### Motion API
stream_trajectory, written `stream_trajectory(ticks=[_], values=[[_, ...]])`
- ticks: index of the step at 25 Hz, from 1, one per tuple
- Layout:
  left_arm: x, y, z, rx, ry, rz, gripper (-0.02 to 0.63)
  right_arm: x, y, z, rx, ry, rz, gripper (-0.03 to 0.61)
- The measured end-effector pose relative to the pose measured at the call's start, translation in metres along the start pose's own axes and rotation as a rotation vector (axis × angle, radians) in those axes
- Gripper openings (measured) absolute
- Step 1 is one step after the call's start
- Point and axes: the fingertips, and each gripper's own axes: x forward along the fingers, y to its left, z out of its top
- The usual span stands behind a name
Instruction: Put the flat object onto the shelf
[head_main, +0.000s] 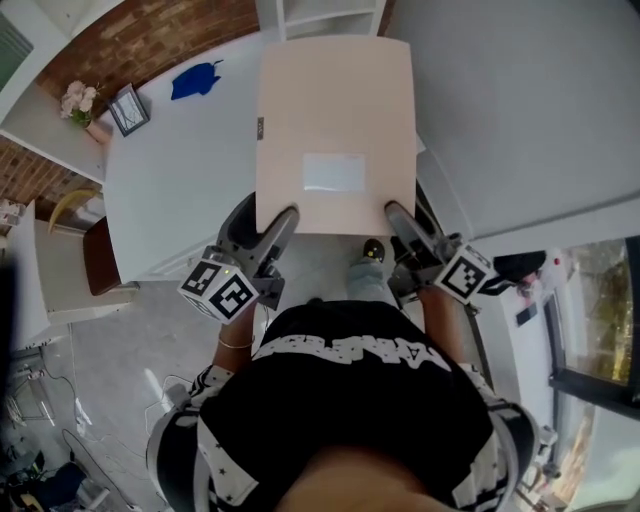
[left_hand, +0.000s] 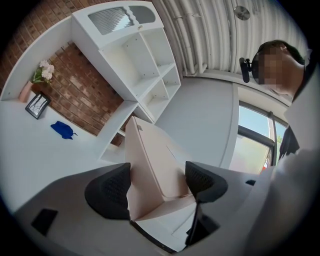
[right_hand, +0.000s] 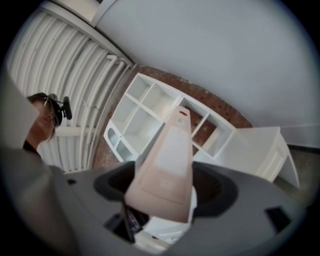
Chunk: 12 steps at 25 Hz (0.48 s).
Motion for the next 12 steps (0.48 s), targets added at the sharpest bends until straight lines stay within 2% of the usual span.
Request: stream_trajectory(ticks=[12], values=[[0.071,-0.002,-0.005,0.019,-0.036,0.083,0.360,0.021,-0.057,0.062,0.017,0.060,0.071,0.371]])
